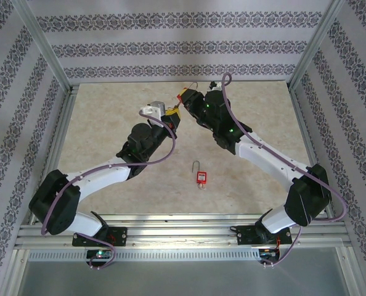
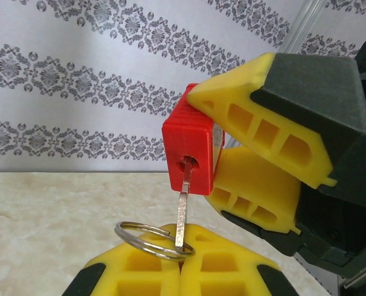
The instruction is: Unlock with the key
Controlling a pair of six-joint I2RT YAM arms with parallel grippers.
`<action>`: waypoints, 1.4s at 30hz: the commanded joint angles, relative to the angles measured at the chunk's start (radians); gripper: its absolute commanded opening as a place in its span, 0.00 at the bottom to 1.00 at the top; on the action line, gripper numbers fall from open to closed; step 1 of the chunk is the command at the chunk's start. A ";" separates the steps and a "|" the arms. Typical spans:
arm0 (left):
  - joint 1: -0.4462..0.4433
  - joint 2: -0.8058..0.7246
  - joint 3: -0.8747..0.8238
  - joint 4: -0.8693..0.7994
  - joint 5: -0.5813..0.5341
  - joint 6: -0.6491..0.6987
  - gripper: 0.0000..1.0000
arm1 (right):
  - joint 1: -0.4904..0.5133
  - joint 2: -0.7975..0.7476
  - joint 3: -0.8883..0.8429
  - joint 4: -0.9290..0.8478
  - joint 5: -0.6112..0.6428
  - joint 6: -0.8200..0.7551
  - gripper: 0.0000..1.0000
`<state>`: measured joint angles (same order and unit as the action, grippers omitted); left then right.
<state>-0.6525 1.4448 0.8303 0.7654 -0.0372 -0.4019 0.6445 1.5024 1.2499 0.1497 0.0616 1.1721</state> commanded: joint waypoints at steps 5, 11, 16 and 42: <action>0.021 0.008 0.109 0.020 0.102 -0.023 0.00 | 0.129 0.020 0.082 -0.100 -0.400 -0.092 0.00; 0.071 -0.049 0.135 -0.071 0.091 -0.008 0.00 | 0.133 0.032 0.061 -0.079 -0.461 -0.093 0.00; 0.099 -0.092 0.128 -0.131 0.084 0.008 0.00 | 0.127 0.016 0.057 -0.131 -0.445 -0.122 0.00; 0.191 -0.321 -0.004 -0.643 0.187 -0.146 0.68 | -0.021 -0.098 -0.001 -0.467 -0.203 -0.362 0.00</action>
<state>-0.4904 1.1446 0.7959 0.2501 0.1497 -0.4767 0.6376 1.4521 1.2663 -0.2169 -0.1986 0.8841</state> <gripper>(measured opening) 0.665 0.246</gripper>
